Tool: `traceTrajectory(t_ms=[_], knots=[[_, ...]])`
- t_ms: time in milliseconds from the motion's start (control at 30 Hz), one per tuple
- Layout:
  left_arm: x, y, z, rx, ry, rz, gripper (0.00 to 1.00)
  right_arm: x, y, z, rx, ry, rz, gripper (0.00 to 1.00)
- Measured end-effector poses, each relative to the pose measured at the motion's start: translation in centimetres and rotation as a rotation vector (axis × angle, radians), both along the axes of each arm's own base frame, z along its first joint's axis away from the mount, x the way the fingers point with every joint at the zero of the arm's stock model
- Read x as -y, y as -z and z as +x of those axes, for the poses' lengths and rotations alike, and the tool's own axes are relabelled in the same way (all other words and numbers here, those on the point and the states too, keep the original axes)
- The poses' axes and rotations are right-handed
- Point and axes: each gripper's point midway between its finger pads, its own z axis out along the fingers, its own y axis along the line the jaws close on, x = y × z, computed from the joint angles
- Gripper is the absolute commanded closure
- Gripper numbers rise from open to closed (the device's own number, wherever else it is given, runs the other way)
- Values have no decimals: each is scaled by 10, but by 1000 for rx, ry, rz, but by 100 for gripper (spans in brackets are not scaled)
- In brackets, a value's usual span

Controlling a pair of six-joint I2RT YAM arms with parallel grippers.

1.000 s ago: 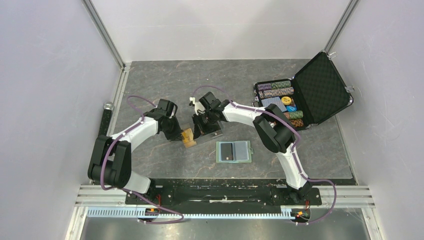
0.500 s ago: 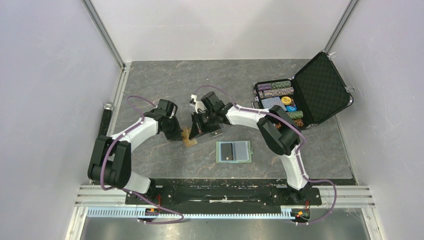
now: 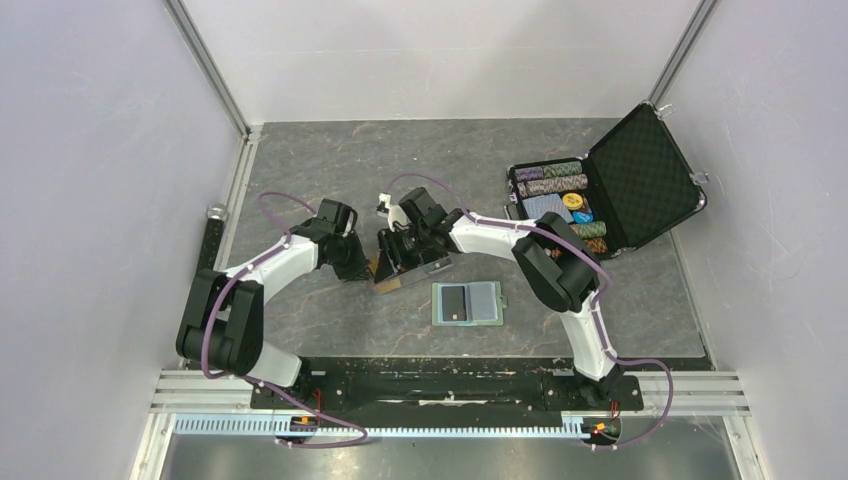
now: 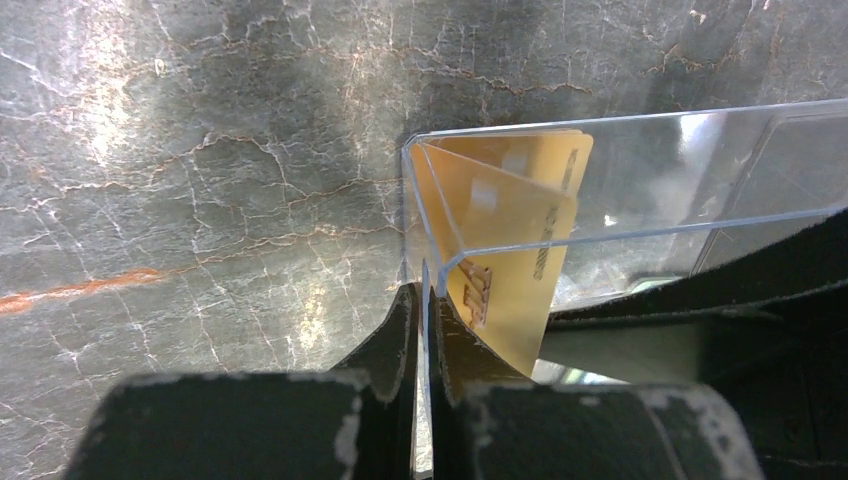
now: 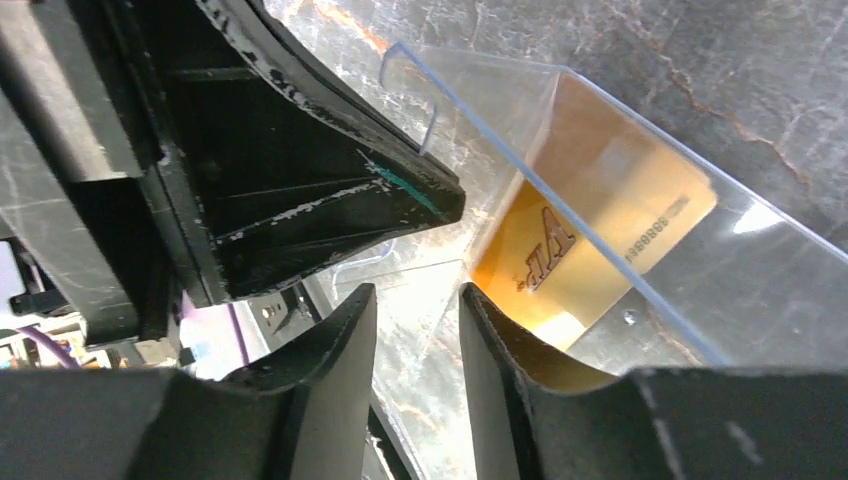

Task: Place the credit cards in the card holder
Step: Pick up the credit card from the storage box.

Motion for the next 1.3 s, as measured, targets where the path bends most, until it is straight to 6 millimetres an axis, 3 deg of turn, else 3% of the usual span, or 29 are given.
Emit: traceTrajectory(t_ms=[133,267,567,700,767,900,1000,1100,1300], knots=[[1,0,0,2,1,-2,98,5,5,4,23,7,-30,74],[0,0,0,0,1,-1,98,7,10,7,45,10,-61,95],[-2,0,0,1,-3,11,98,16,13,12,48,28,-121,100],[-10,-1,-4,-2,-18,57,98,25,1,16,53,37,-128,100],[-17,-1,-7,-6,-30,89,93,30,-12,19,63,47,-119,100],[-26,-6,-10,-1,-46,130,64,42,-52,28,113,76,-64,100],[-25,-23,-6,47,-46,116,55,58,-81,32,151,107,-26,100],[-19,-53,7,146,-44,74,53,77,-98,32,171,134,-3,100],[7,-96,15,289,24,-67,52,118,-102,21,144,180,3,100]])
